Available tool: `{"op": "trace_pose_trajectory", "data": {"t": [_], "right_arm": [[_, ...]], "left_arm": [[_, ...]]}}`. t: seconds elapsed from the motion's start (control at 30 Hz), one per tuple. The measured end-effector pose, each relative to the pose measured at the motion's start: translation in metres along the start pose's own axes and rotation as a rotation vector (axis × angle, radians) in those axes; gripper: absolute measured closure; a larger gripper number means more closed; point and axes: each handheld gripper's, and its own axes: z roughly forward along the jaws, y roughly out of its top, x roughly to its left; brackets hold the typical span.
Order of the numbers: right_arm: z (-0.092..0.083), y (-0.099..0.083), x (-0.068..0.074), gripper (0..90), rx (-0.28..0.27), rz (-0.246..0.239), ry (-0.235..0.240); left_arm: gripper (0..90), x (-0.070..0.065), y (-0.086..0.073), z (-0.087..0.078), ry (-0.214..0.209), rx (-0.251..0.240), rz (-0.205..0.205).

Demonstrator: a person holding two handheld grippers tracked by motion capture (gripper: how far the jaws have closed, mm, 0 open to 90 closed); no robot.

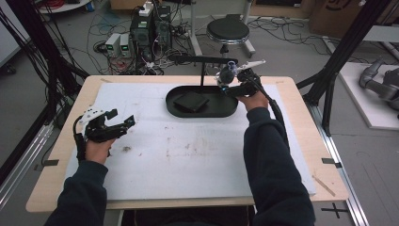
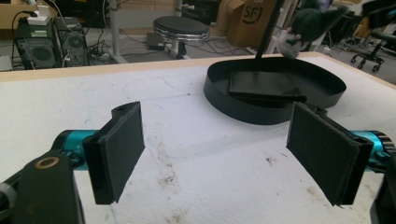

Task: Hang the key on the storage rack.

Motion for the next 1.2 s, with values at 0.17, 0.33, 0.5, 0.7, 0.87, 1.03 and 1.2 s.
{"op": "trace_pose_trajectory", "data": {"t": [0.17,0.33,0.5,0.7,0.87,1.03,1.2], "right_arm": [[-0.037,-0.002,0.004,18.8,-0.004,-0.044,0.025],[-0.066,-0.025,0.004,19.2,-0.078,-0.045,0.037],[-0.083,-0.055,0.001,19.2,-0.069,-0.035,0.011],[-0.095,-0.101,0.012,19.2,-0.052,-0.066,-0.035],[-0.096,-0.133,0.022,19.2,-0.043,-0.066,-0.025],[-0.094,-0.147,0.026,19.2,-0.06,-0.034,-0.02],[-0.092,-0.152,0.027,19.2,-0.073,0.0,-0.014]], "left_arm": [[18.8,-0.002,0.0,0.001,-0.009,0.002,0.01],[18.8,-0.002,0.001,0.0,-0.009,-0.004,0.0],[18.8,-0.003,0.001,0.0,-0.014,-0.008,-0.009],[18.8,-0.005,0.001,0.002,-0.025,-0.012,-0.001],[18.8,-0.006,0.002,0.001,-0.02,-0.019,0.014],[18.8,-0.009,0.003,-0.003,-0.022,-0.023,0.03],[18.9,-0.011,0.003,-0.005,-0.022,-0.029,0.034]]}}
